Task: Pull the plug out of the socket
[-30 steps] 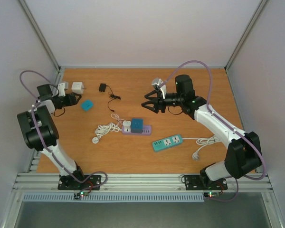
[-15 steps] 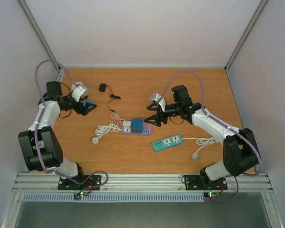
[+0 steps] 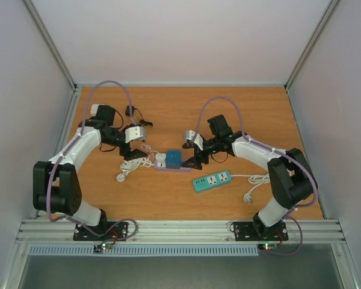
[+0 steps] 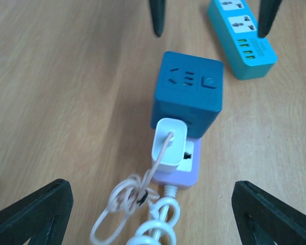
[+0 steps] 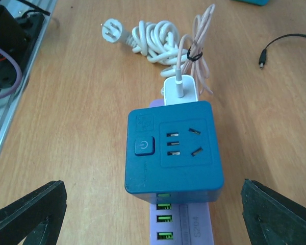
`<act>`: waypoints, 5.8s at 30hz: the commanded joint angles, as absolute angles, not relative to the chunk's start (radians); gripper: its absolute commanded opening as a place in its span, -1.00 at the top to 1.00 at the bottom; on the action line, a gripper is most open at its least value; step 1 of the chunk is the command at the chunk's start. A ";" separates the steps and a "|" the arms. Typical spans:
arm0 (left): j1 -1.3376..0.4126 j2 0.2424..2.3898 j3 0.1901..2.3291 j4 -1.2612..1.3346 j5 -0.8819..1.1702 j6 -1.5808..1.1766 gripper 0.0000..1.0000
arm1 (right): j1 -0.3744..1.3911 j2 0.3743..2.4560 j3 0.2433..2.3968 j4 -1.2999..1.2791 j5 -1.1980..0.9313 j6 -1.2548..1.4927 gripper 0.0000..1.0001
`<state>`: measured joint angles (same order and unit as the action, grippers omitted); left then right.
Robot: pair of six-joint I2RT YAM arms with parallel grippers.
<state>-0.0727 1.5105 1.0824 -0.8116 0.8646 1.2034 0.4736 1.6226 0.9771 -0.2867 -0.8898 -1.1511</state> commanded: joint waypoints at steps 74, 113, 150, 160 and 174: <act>-0.229 1.527 1.010 -0.581 0.949 1.067 0.65 | 0.609 1.774 0.922 -0.071 -0.734 -1.189 0.36; 0.469 1.754 1.115 -0.211 0.857 0.187 0.60 | 0.609 1.691 0.999 -0.049 -0.778 -1.038 -0.97; 0.488 2.052 1.302 -0.285 0.778 0.151 -0.31 | 0.603 1.597 0.976 -0.142 -0.761 -1.067 -0.97; 0.506 1.979 1.284 -0.293 0.685 0.201 -0.67 | 0.585 1.569 0.961 -0.159 -0.772 -1.074 -0.97; 0.474 1.724 1.236 -0.417 0.810 0.496 -0.99 | 0.483 1.508 0.872 -0.218 -0.798 -1.152 -0.97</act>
